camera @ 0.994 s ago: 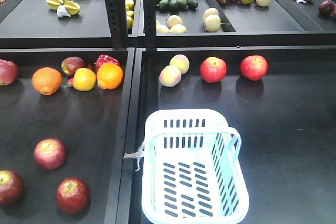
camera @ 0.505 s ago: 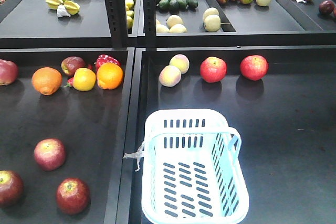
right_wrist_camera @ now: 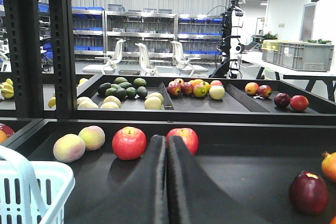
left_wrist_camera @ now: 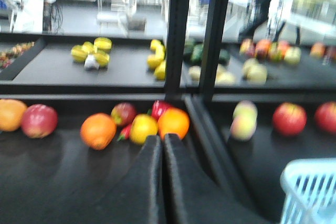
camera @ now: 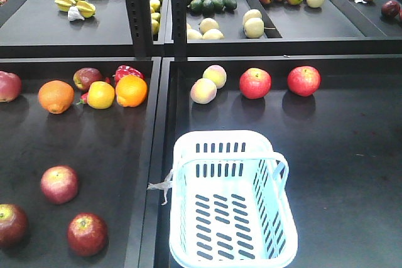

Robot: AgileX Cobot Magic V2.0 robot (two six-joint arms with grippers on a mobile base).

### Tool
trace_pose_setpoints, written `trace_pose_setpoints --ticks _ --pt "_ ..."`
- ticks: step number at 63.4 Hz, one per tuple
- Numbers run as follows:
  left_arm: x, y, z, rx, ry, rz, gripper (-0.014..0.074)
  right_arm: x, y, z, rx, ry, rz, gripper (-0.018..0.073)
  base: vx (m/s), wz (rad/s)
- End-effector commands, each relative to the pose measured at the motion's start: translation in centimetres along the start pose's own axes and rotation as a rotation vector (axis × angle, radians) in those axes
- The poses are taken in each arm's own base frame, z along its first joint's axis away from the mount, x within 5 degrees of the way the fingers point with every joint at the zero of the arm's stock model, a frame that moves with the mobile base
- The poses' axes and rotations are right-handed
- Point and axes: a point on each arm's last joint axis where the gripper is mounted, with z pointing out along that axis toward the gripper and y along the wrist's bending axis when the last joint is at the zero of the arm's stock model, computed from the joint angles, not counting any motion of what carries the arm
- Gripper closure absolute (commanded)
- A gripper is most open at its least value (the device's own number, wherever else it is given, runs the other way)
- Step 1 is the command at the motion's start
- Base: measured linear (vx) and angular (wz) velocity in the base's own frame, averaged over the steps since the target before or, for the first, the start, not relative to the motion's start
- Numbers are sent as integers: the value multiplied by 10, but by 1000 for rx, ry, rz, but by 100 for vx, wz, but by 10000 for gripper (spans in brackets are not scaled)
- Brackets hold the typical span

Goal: Pick three apples into basket with both arms

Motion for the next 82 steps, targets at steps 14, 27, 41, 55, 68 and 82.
trace_pose_setpoints --ticks 14,27,41,55,68,82 --pt "-40 -6 29 46 242 126 603 -2 0 -1 7 -63 -7 566 0 0" --pt "-35 -6 37 61 284 125 599 -2 0 -1 7 -63 -7 566 0 0" --pt "-33 -7 36 69 308 161 477 -2 0 -1 7 -63 -7 566 0 0" --pt "-31 -7 36 73 328 171 136 -2 0 -1 7 -63 -7 566 0 0" --pt "-32 -7 42 94 318 240 -9 -2 0 -1 7 -63 -7 566 0 0" --pt "-30 -26 69 317 291 371 -1 -2 0 -1 7 -63 -7 566 0 0"
